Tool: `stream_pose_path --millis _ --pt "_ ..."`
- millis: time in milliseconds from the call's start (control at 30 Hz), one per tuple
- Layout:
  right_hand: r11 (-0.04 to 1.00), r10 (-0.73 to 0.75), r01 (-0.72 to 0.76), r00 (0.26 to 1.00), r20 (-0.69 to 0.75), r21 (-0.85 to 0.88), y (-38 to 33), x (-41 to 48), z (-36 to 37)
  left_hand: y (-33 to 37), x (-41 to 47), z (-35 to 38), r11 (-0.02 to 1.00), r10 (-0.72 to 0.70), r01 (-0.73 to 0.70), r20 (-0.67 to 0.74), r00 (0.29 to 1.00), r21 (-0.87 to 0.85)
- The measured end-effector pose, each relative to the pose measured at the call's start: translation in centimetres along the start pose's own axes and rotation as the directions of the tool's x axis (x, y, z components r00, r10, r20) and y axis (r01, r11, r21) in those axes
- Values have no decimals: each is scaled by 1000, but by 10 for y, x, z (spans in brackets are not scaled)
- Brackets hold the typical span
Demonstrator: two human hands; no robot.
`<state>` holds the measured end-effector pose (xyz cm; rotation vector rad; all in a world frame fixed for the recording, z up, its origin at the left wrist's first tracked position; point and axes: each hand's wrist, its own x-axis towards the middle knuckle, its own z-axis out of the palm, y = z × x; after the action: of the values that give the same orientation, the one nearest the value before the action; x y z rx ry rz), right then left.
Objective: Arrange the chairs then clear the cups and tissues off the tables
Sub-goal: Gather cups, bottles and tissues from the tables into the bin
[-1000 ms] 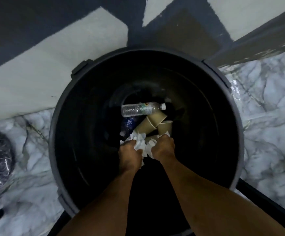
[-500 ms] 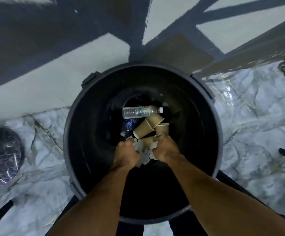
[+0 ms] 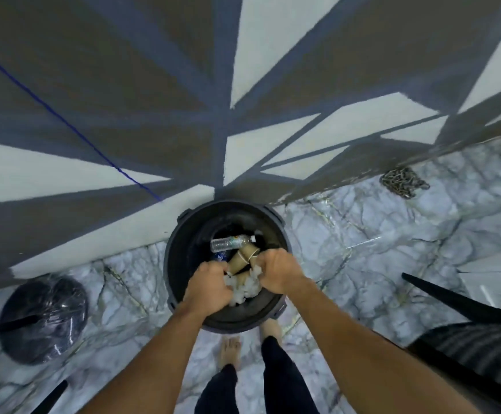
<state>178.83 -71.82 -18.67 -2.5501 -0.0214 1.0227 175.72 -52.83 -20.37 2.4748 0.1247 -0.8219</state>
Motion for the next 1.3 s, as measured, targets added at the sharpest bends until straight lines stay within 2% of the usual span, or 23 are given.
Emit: stream_pose_path --millis 100,167,300,467,567,733,867,1100,1300 --pt "1000 2 -2 999 -49 -6 -7 -47 -20 28 -29 -23 995 94 -93 -11 996 21" --pt "998 55 -54 993 -108 13 -7 -74 -26 43 -43 -35 983 176 -175 -27 984 49" --pt "989 134 -118 970 -201 90 -9 -123 -29 68 -66 -55 930 333 -322 -34 942 178" --pt "937 318 -255 905 -283 238 20 -195 -20 108 -93 -50 882 414 -422 84 907 211" --pt "878 443 -331 836 -323 347 50 -244 -10 143 -118 -27 785 520 -558 205 829 267" --pt "758 626 -434 696 -353 487 98 -345 21 206 -171 36 625 594 -727 432 679 283" --pt "631 751 -462 567 -340 623 130 -421 61 258 -221 91 440 650 -845 542 533 304" --pt "409 893 -451 377 -246 793 190 -535 137 328 -326 196 165 671 -960 687 279 228" --pt "302 937 -396 289 -195 867 245 -619 183 364 -399 279 28 663 -987 735 138 160"
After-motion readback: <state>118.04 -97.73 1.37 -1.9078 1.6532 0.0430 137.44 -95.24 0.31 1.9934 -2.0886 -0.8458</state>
